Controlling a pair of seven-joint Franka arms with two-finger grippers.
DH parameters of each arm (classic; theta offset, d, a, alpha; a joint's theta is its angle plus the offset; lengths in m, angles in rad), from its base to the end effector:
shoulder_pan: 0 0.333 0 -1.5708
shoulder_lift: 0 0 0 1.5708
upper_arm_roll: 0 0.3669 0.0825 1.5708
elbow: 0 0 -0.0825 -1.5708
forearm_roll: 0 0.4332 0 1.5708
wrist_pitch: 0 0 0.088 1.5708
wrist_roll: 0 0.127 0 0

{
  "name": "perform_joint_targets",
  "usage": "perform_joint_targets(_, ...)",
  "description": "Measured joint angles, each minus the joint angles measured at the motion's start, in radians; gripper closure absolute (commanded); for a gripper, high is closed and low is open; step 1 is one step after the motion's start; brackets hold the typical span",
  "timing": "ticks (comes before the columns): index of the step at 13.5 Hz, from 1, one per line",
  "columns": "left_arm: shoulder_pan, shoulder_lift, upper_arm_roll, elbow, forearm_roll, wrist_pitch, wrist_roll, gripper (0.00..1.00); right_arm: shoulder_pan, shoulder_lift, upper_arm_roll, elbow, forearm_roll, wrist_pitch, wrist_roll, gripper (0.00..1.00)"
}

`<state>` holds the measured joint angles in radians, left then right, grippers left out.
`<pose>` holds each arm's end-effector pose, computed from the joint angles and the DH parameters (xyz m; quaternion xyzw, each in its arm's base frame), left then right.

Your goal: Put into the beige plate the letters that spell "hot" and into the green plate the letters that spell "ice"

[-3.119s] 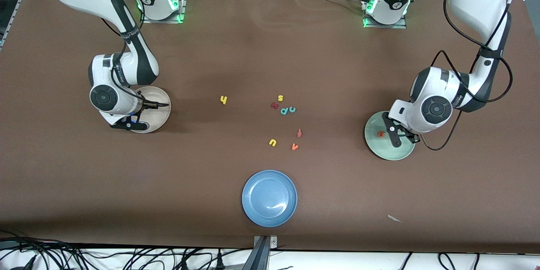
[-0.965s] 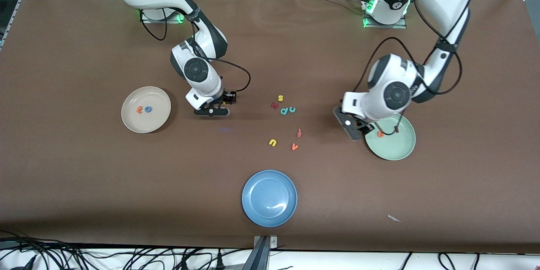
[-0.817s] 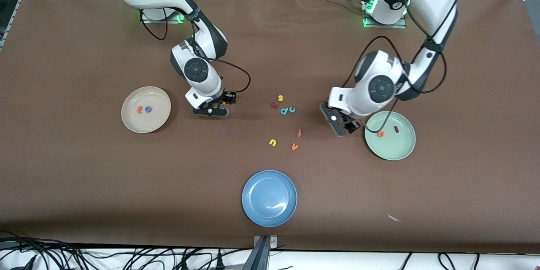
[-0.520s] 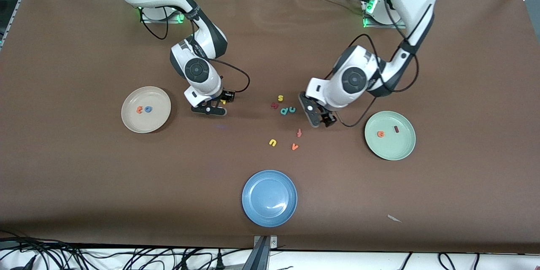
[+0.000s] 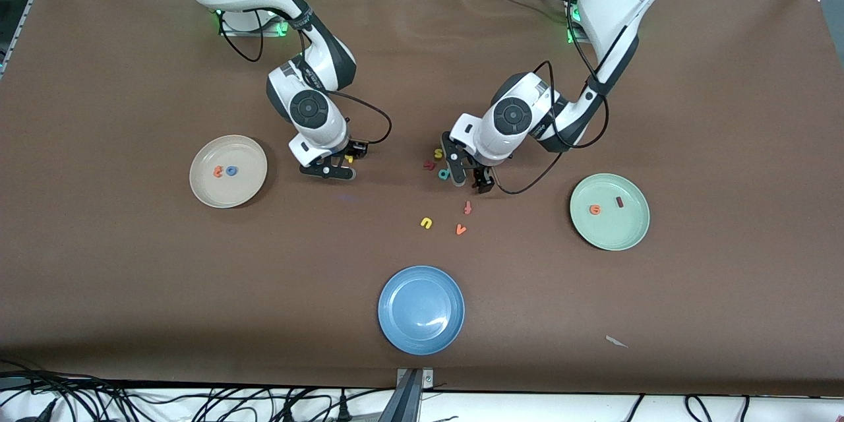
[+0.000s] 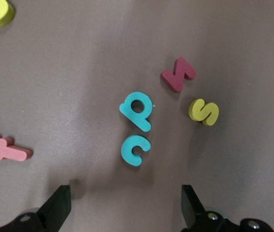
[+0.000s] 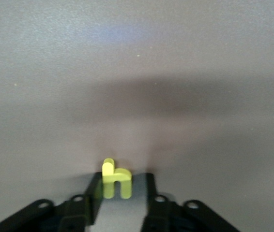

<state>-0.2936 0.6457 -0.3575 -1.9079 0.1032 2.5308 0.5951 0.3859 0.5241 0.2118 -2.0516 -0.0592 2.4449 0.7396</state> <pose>0.5522 -0.4097 0.1580 0.8051 -0.5881 0.0090 0.0761 0.5203 0.3545 0.1576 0.9960 -0.0576 -0.0682 0.0082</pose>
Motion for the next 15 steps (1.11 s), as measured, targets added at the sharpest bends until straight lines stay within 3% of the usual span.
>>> perform_joint_targets(4, -0.024, 0.004, -0.001, 0.023, 0.000, 0.005, -0.002, 0.14, 0.000, -0.001, 0.001, 0.000, 0.000, 0.000, 0.001, 0.87)
perform_joint_targets(6, -0.040, 0.008, -0.001, 0.029, 0.002, 0.018, -0.013, 0.22, 0.000, -0.001, 0.001, 0.000, 0.000, 0.000, 0.002, 0.87)
perform_joint_targets(8, -0.044, 0.011, -0.001, 0.030, 0.026, 0.035, -0.019, 0.21, 0.000, -0.007, 0.001, 0.001, 0.000, -0.012, 0.009, 0.87)
perform_joint_targets(10, -0.044, 0.020, -0.001, 0.030, 0.037, 0.047, -0.020, 0.22, 0.000, -0.048, -0.008, 0.028, 0.000, -0.122, 0.021, 0.88)
perform_joint_targets(11, -0.044, 0.028, -0.001, 0.030, 0.040, 0.061, -0.020, 0.27, -0.001, -0.079, -0.022, 0.054, 0.000, -0.209, 0.022, 0.88)
perform_joint_targets(15, -0.050, 0.042, 0.000, 0.031, 0.055, 0.078, -0.020, 0.94, -0.003, -0.187, -0.153, 0.113, 0.000, -0.454, -0.118, 0.88)
